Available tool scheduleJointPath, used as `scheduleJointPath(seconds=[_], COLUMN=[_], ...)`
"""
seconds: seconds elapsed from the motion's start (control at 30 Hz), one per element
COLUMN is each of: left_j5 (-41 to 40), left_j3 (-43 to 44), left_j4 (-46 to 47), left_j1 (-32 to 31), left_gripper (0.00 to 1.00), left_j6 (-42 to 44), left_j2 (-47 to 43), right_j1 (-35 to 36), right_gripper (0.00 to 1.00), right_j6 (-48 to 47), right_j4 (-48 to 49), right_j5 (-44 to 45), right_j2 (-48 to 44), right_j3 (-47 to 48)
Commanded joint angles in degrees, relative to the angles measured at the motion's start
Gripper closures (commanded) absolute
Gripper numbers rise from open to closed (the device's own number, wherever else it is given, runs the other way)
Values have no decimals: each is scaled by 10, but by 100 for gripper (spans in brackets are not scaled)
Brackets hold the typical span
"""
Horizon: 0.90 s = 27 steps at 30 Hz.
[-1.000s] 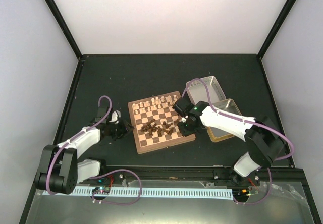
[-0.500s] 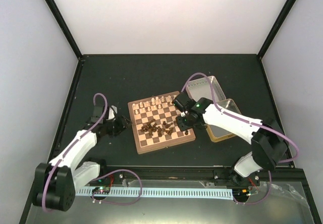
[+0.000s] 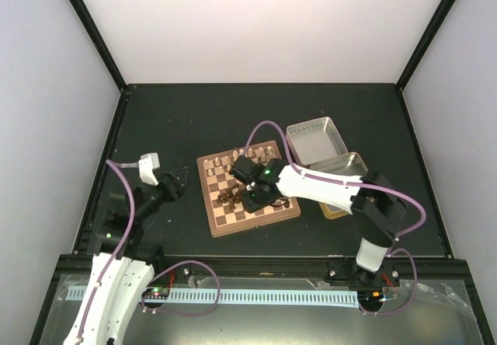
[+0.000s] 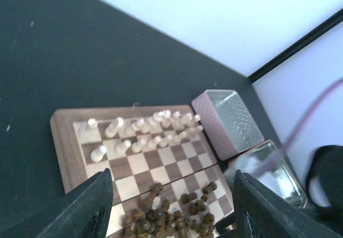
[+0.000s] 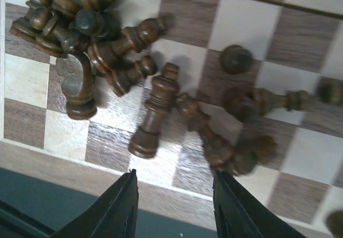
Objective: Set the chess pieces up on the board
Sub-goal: Pick up the chess piece from the chessboard.
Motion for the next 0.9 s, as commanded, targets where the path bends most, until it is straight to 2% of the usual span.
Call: scheduleJointPath(seconds=[0.0,0.23,0.63,0.87], left_j5=[-30,-66,-79,-90], left_j3=[12,0,15,26], left_j4=[20,23,20,17], left_j1=[-1,-1,-2,-1], left_gripper=[36,28,27,26], left_j6=[26,32,38,43], left_j2=[-73,-137,-119,-110], right_j1=[21,28,29,30], right_gripper=[61,61,70,86], right_j6=[29,44,41,43], right_j4=[-9,-20,-46,-66], right_j5=[-2,1,-13,-13], right_j2=[47,89,140,155], right_j3=[41,71,107,126])
